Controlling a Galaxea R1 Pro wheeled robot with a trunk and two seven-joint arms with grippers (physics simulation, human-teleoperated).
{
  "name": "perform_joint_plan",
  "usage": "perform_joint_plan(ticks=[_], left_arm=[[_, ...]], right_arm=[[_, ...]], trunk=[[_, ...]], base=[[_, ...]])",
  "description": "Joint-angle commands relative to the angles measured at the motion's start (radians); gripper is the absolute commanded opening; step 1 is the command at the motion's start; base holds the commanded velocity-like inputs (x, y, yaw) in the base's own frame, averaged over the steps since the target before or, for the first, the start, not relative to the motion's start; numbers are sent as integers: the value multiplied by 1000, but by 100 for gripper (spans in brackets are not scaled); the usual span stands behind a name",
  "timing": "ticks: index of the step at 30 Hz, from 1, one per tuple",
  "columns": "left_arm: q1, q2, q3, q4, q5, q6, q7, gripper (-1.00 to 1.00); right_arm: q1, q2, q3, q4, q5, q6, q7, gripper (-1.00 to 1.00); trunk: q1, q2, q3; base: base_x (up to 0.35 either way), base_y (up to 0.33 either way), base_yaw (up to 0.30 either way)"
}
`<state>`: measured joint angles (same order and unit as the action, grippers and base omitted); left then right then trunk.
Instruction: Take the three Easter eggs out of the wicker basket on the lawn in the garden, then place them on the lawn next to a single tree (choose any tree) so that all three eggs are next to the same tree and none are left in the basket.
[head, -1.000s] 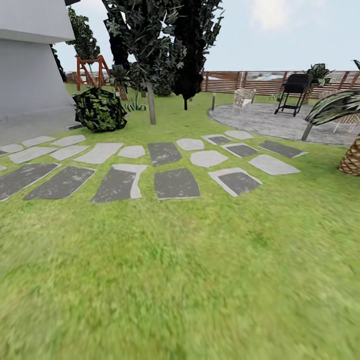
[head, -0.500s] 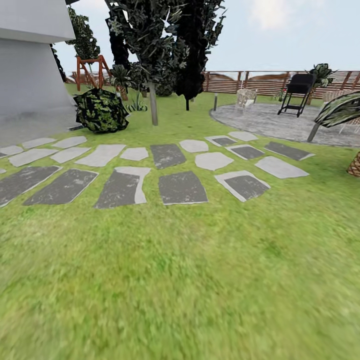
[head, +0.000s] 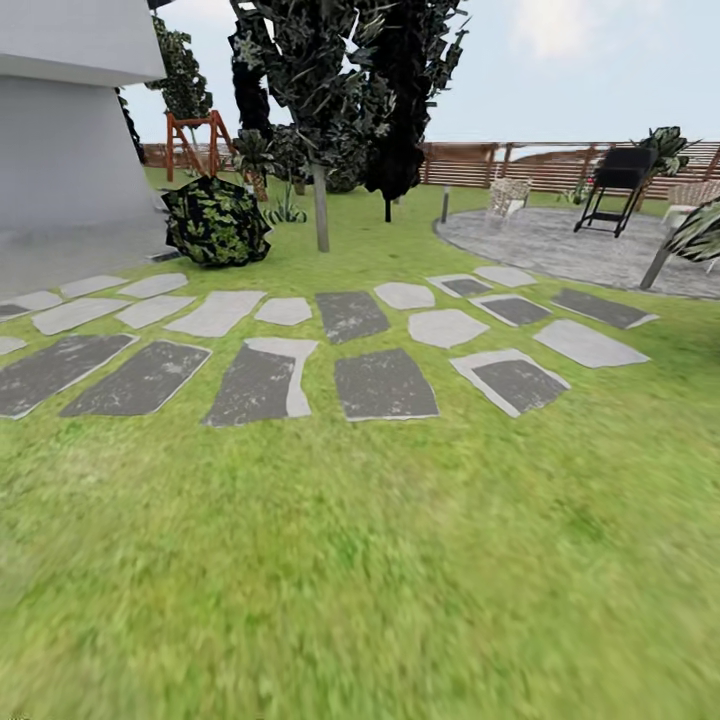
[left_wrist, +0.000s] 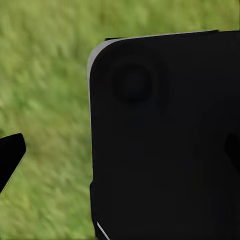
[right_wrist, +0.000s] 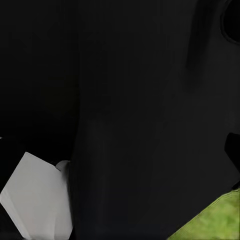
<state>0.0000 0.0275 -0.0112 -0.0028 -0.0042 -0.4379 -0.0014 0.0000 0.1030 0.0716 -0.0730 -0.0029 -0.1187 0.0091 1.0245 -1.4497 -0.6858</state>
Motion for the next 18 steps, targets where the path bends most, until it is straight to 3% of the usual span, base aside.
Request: perform_joint_plan(ticks=[1, 9, 18], left_arm=[[0, 0, -1, 0, 0, -2, 0, 100], [0, 0, -1, 0, 0, -2, 0, 100], [0, 0, -1, 0, 0, -2, 0, 100]], right_arm=[[0, 0, 7, 0, 0, -2, 0, 100], [0, 0, 7, 1, 0, -2, 0, 100], [0, 0, 7, 0, -1, -2, 0, 100]], trunk=[[0, 0, -1], [0, 0, -1], [0, 0, -1]], base=[[246, 249, 238], [234, 257, 255], [240, 256, 47]])
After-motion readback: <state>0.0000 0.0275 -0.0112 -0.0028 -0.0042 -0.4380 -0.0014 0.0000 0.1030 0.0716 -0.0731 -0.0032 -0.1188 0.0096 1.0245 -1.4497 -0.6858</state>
